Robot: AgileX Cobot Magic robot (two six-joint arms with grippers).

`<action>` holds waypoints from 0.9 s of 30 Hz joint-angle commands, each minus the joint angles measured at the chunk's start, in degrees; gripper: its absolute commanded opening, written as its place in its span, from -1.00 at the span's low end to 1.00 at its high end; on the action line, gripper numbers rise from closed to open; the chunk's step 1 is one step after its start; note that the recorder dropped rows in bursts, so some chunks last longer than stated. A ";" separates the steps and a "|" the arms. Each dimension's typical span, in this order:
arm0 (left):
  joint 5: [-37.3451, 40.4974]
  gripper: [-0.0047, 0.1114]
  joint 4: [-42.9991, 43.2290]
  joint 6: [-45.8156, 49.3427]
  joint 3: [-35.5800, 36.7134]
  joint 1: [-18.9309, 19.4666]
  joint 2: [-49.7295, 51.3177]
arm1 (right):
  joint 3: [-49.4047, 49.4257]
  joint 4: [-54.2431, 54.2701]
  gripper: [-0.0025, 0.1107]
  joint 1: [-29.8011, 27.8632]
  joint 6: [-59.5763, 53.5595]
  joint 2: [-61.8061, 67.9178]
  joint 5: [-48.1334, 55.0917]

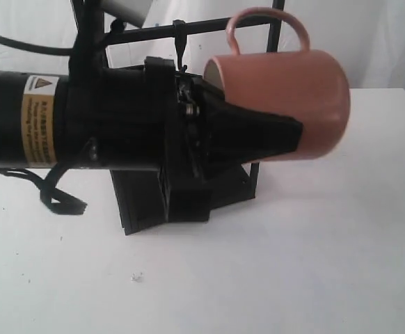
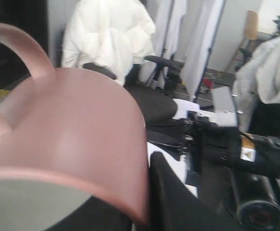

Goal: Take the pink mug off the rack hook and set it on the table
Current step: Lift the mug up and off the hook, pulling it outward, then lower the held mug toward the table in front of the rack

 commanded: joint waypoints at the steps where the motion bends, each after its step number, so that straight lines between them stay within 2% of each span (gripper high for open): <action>1: 10.07 -0.92 -8.19 0.45 -0.49 0.06 -1.11 | 0.40 -0.15 -0.96 0.03 0.10 -0.36 -0.25; 7: 12.71 -0.92 -8.44 1.37 -0.17 0.06 -1.11 | 0.40 -0.15 -0.96 0.03 0.10 -0.36 -0.25; 9: 13.57 -0.92 -16.28 7.37 1.65 -0.22 -1.11 | 0.40 -0.15 -0.96 0.03 0.10 -0.36 -0.25; 12: 17.25 -0.92 -32.52 22.08 5.30 -2.54 -1.11 | 0.40 -0.15 -0.96 0.03 0.10 -0.36 -0.25; 16: 31.97 -0.92 -50.38 44.26 7.58 -8.84 -1.11 | 0.40 -0.15 -0.96 0.03 0.10 -0.36 -0.25; 19: 41.63 -0.92 -60.67 60.00 7.05 -14.15 -1.21 | 0.40 -0.15 -0.96 0.03 1.66 -0.36 -0.25; 22: 52.00 -0.92 -68.38 69.89 5.07 -17.28 -1.63 | 0.40 -0.15 -0.96 0.03 1.17 -0.36 -0.25; 24: 60.53 -0.92 -71.43 73.87 3.30 -17.56 -1.75 | 0.40 -0.15 -0.96 0.03 1.17 -0.36 -0.25; 27: 73.50 -0.92 -71.21 75.59 0.08 -17.29 -1.75 | 0.40 -0.15 -0.96 0.03 1.17 -0.36 -0.25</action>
